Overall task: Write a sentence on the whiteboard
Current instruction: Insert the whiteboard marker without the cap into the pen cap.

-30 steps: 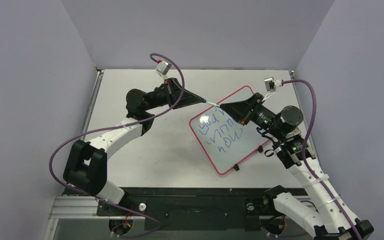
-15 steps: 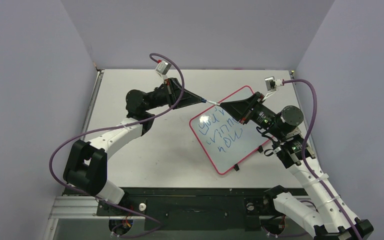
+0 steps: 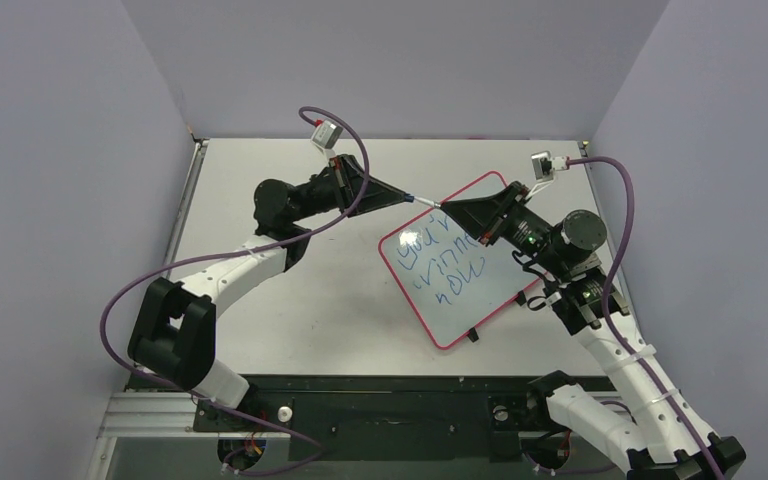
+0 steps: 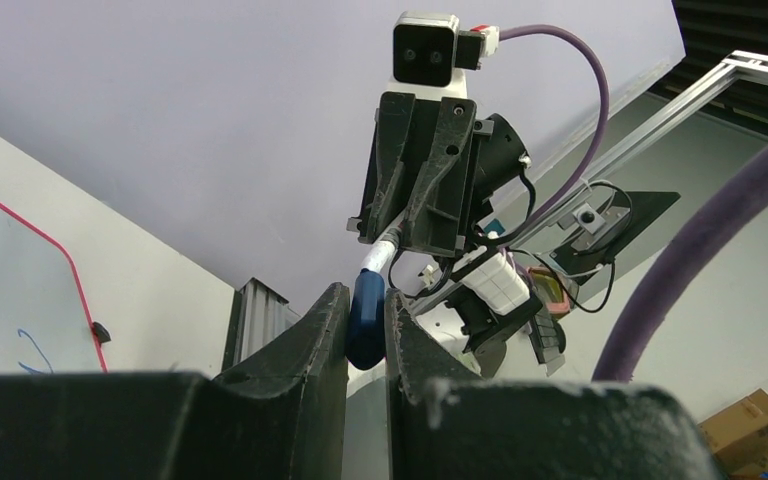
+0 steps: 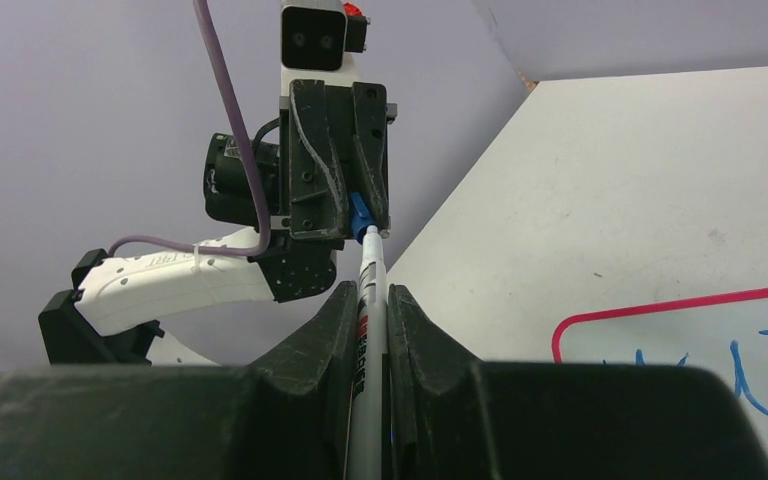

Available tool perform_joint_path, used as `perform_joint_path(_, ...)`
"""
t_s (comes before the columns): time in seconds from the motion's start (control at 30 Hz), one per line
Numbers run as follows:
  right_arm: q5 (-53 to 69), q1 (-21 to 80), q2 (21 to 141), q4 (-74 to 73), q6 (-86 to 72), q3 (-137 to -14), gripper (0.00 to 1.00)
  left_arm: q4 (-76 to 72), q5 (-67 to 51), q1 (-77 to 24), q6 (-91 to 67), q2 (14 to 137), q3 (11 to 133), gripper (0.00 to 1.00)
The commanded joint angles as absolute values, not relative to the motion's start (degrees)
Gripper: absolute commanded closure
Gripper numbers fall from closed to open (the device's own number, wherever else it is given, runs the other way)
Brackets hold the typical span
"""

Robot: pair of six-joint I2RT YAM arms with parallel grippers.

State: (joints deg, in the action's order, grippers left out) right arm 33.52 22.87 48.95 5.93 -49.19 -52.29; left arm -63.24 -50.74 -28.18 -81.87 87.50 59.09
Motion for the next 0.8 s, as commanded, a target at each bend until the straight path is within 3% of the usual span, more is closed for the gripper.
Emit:
perform_joint_path(0.0,33.2,23.9,49.7,10.5,-49.8,-52.8,1.0,-65.5,-49.7,-29.4,-80.6,88.4,61.0,1.0)
perform_joint_path(0.77,31.9,26.1,49.9,10.5,-49.3,-51.2,1.0,-63.9,-43.8,-28.7,-80.3,88.2,60.3,1.0)
